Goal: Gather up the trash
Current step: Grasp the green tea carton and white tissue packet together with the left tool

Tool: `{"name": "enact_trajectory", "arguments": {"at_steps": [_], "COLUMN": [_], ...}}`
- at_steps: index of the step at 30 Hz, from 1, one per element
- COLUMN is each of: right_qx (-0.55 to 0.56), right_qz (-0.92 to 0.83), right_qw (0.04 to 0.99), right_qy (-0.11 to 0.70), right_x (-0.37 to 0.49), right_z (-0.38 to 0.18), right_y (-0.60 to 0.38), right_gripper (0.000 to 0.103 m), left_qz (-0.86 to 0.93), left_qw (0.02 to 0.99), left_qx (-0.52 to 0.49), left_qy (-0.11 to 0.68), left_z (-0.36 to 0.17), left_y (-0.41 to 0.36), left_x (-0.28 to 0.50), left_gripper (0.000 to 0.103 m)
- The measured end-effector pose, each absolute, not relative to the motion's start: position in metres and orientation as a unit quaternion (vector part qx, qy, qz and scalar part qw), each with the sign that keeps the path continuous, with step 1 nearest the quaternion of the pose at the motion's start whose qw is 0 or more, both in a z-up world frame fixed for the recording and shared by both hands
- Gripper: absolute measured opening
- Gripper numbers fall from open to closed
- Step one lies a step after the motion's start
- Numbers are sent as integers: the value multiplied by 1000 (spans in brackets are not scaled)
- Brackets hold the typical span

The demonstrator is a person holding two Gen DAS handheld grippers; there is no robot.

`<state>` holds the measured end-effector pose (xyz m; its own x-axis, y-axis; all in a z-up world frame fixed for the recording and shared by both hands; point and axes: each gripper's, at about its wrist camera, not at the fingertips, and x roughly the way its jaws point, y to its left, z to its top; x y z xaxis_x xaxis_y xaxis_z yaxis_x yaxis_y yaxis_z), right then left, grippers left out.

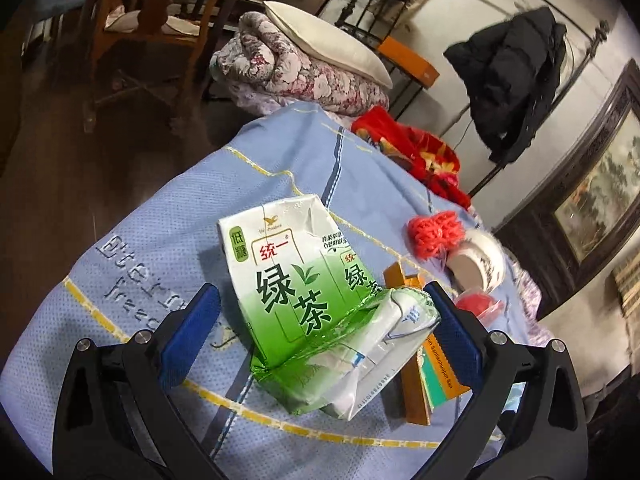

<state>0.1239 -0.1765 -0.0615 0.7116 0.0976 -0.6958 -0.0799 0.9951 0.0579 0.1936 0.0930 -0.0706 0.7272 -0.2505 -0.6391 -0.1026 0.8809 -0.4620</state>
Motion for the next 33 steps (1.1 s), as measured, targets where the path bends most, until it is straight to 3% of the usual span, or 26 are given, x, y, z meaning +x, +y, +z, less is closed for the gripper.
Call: {"name": "enact_trajectory", "arguments": {"at_steps": [4,12,15,17,20,27,30,32,33], "right_qx": [15,15,21,27,31,33,35,35,34], "right_qz": [43,41,39,38,38,41,43,44,45], "right_qw": [925,922,921,921,922,923,924,924,924], "right_qy": [378,385,386,386,385,381,378,378,377], "right_x": [125,127,127,128,128,127,126,126,126], "right_z": [-62,-64,-64,-64,-65,-64,-63,-62,-62], "right_y": [-178,-178,-179,-181,-182,-184,-185,-185,-185], "right_gripper": [58,58,58,58,58,58,58,58,58], "left_qz": [-36,-19,-61,-85,-120,-117,-116,-107,-102], "left_qw": [898,898,895,893,891,885,881,889,895], "left_qx": [-235,-245,-261,-265,-269,-254,-247,-205,-187], "left_qy": [371,364,357,354,345,373,387,395,392], "left_z": [-71,-72,-71,-69,-67,-72,-73,-68,-66], "left_y": [91,91,94,94,91,82,80,70,66], "left_x": [197,210,207,204,198,202,198,189,184], "left_gripper": [97,96,84,67,56,60,70,86,88]}}
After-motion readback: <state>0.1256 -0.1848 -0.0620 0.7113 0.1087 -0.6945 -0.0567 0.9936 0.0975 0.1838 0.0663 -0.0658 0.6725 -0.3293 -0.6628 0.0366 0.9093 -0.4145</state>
